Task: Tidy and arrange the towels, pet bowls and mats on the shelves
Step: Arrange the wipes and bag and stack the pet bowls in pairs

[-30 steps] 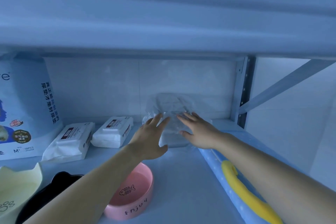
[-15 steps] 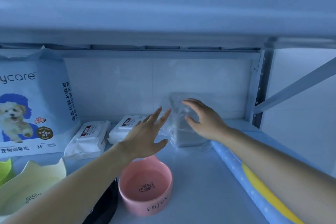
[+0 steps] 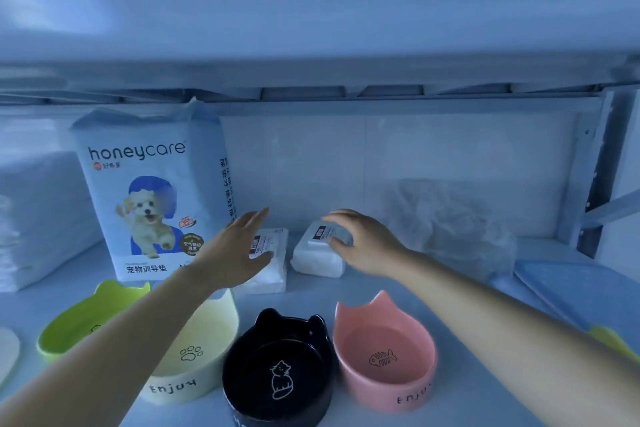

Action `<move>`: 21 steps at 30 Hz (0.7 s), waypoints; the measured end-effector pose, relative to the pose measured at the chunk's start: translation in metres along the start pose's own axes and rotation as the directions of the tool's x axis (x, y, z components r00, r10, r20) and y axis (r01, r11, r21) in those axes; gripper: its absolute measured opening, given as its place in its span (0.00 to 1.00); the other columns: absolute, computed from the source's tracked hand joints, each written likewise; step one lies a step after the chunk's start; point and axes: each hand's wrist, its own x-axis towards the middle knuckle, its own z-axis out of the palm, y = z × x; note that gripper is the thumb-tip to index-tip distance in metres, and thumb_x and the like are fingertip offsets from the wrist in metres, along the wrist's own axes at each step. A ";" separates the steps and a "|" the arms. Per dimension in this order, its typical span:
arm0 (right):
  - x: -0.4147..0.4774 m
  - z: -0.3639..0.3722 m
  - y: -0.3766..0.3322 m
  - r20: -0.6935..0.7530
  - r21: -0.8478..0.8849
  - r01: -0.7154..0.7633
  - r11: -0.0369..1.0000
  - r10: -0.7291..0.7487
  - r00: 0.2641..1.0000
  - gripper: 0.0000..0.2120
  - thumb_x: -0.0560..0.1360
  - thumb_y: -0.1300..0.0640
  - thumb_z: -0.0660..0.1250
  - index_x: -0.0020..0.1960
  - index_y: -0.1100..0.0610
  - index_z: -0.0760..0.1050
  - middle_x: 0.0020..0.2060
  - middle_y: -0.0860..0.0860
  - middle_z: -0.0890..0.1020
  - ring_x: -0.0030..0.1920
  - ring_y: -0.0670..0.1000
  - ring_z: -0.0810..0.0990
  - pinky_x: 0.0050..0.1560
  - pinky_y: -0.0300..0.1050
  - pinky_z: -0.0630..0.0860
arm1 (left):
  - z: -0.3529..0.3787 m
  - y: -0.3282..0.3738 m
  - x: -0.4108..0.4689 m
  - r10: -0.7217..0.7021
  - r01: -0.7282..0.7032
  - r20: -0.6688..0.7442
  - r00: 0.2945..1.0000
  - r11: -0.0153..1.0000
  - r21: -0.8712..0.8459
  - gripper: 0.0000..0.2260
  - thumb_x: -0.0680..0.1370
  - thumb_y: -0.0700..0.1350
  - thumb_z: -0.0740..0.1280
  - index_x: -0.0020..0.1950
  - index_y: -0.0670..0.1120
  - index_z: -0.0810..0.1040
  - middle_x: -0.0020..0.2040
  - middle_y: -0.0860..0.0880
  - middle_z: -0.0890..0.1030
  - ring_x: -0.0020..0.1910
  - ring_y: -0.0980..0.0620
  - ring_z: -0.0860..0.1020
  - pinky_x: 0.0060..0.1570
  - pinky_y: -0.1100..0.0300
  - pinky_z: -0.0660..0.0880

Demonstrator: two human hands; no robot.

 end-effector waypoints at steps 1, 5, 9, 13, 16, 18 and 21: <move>0.006 0.008 -0.005 0.024 -0.002 -0.003 1.000 0.003 1.000 0.19 0.78 0.52 0.60 0.68 0.51 0.68 0.69 0.44 0.69 0.68 0.46 0.67 0.65 0.40 0.64 | 0.000 -0.006 -0.003 -0.002 0.002 0.007 1.000 1.000 0.009 0.33 0.77 0.54 0.62 0.77 0.50 0.49 0.75 0.51 0.59 0.70 0.49 0.64 0.63 0.54 0.67; 0.032 0.036 -0.014 0.152 -0.025 -0.039 0.999 0.042 0.987 0.20 0.78 0.52 0.60 0.68 0.53 0.68 0.69 0.48 0.69 0.67 0.49 0.69 0.65 0.41 0.65 | 0.001 -0.021 -0.010 -0.002 0.000 0.042 0.999 0.999 0.033 0.31 0.77 0.55 0.62 0.76 0.51 0.52 0.74 0.52 0.60 0.68 0.49 0.67 0.61 0.55 0.69; 0.046 0.051 -0.010 0.323 -0.139 -0.133 0.981 0.172 0.931 0.24 0.79 0.48 0.56 0.73 0.52 0.60 0.75 0.49 0.59 0.74 0.49 0.58 0.72 0.43 0.56 | 0.005 -0.032 -0.009 0.034 -0.035 0.083 0.996 0.999 0.009 0.27 0.77 0.55 0.61 0.74 0.52 0.58 0.73 0.54 0.62 0.68 0.52 0.68 0.63 0.56 0.68; 0.043 0.064 0.003 0.458 -0.240 -0.189 0.952 0.283 0.843 0.28 0.80 0.44 0.51 0.76 0.53 0.50 0.76 0.45 0.48 0.76 0.48 0.48 0.75 0.45 0.47 | 0.011 -0.035 -0.007 0.047 -0.040 0.111 0.993 0.997 -0.065 0.21 0.79 0.53 0.59 0.71 0.51 0.65 0.71 0.55 0.66 0.65 0.55 0.70 0.63 0.60 0.67; 0.036 0.063 0.008 0.455 -0.261 -0.184 0.948 0.289 0.842 0.28 0.81 0.44 0.49 0.77 0.53 0.48 0.76 0.42 0.46 0.76 0.46 0.45 0.74 0.43 0.44 | 0.019 -0.037 -0.002 0.058 -0.044 0.130 0.990 0.993 -0.111 0.18 0.79 0.53 0.59 0.68 0.53 0.68 0.70 0.56 0.67 0.64 0.55 0.71 0.62 0.59 0.69; 0.029 0.059 0.011 0.454 -0.248 -0.204 0.947 0.300 0.839 0.28 0.80 0.43 0.49 0.77 0.52 0.48 0.76 0.41 0.46 0.76 0.45 0.45 0.74 0.42 0.44 | 0.026 -0.035 0.004 0.082 -0.066 0.131 0.988 0.990 -0.125 0.17 0.79 0.53 0.60 0.67 0.54 0.69 0.70 0.56 0.68 0.65 0.55 0.70 0.63 0.59 0.68; 0.020 0.054 0.016 0.456 -0.225 -0.257 0.940 0.335 0.825 0.29 0.78 0.38 0.49 0.76 0.47 0.50 0.75 0.39 0.47 0.76 0.45 0.48 0.75 0.44 0.49 | 0.033 -0.027 0.014 0.132 -0.115 0.147 0.980 0.987 -0.114 0.18 0.79 0.54 0.59 0.68 0.54 0.68 0.70 0.57 0.67 0.66 0.56 0.68 0.64 0.57 0.67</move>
